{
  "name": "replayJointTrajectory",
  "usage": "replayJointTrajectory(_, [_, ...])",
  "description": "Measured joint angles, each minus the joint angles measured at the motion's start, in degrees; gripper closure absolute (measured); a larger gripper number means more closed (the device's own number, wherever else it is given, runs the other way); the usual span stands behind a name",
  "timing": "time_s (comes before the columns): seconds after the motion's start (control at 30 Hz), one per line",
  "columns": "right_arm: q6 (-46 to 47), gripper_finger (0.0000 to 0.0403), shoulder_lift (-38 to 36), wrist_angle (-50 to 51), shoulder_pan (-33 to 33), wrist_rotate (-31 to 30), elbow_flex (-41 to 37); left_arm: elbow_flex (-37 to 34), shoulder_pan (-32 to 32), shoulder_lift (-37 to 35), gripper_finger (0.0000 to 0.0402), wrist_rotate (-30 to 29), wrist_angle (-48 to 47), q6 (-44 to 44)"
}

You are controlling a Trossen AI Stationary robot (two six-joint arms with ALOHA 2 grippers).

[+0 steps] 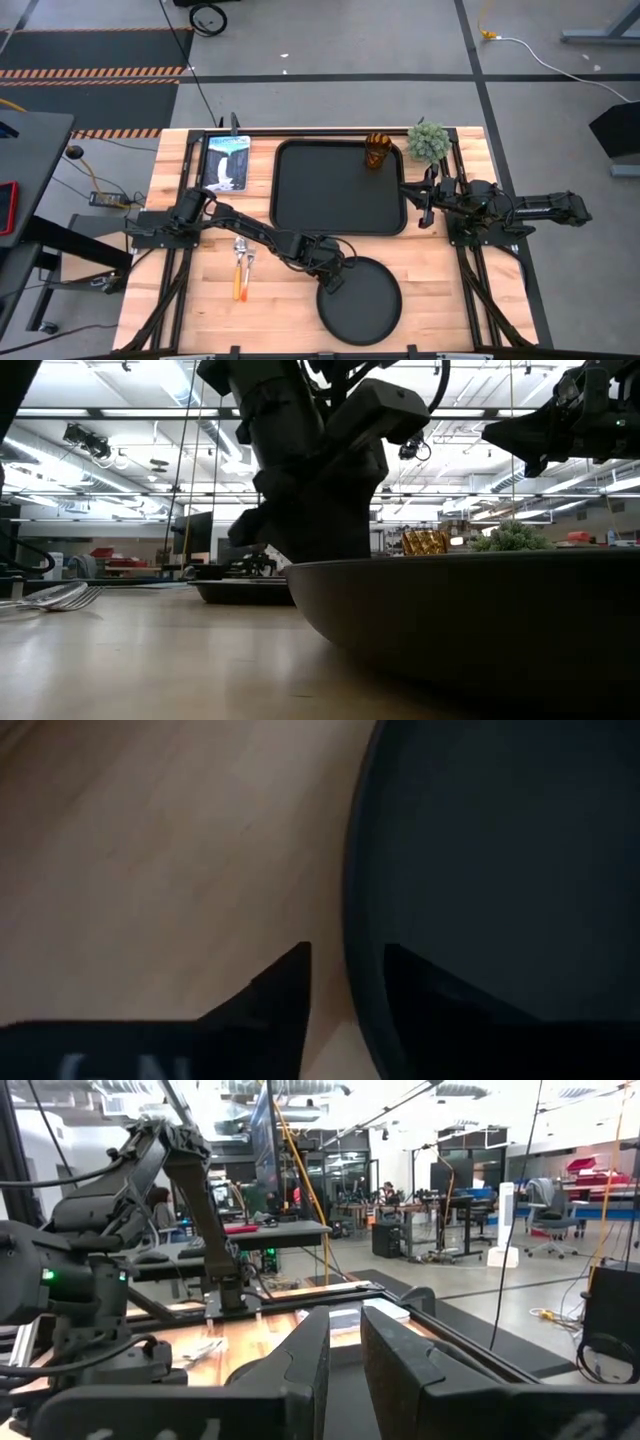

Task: Pick and place plate/cup/fork/spoon on tray
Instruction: Put the black plate to the bottom of the brown cup on the black tray

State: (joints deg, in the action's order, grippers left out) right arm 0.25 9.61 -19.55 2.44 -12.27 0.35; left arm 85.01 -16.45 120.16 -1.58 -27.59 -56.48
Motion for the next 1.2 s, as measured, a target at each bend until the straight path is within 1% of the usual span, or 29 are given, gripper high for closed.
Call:
replayJointTrajectory(0.1, [0.0,0.0334,0.0,0.0,0.0,0.0,0.0,0.0,0.2,0.0,0.0307,-0.5,-0.1,-0.3])
replayJointTrajectory(0.3, [0.0,0.0334,0.0,-0.1,0.0,0.0,0.0,0.0,0.2,0.0,0.0381,-3.5,0.0,-0.3])
replayJointTrajectory(0.33, [0.0,0.0334,0.0,-0.1,0.0,0.0,0.0,0.0,0.2,0.0,0.0387,-3.8,0.1,0.0])
replayJointTrajectory(0.47, [0.0,0.0334,0.0,-0.1,0.0,0.0,0.0,0.1,0.7,0.0,0.0389,-3.7,-0.8,0.1])
replayJointTrajectory(0.6, [0.0,0.0334,0.0,-0.1,0.0,0.0,0.0,0.1,2.1,-0.8,0.0390,-1.1,-1.5,1.2])
replayJointTrajectory(0.77, [0.0,0.0334,0.0,-0.1,0.0,0.0,0.0,0.0,5.2,-4.7,0.0390,1.0,-4.3,4.5])
replayJointTrajectory(0.97, [0.0,0.0334,0.0,-0.2,0.0,0.0,0.0,0.0,11.9,-8.6,0.0390,2.4,-5.2,8.6])
replayJointTrajectory(1.1, [0.0,0.0334,0.0,-0.2,0.0,0.0,0.0,0.0,17.9,-9.4,0.0390,6.8,-5.3,10.5])
replayJointTrajectory(1.2, [0.0,0.0334,0.0,-0.5,0.0,0.0,0.0,0.0,22.9,-9.3,0.0390,9.1,-5.2,10.8])
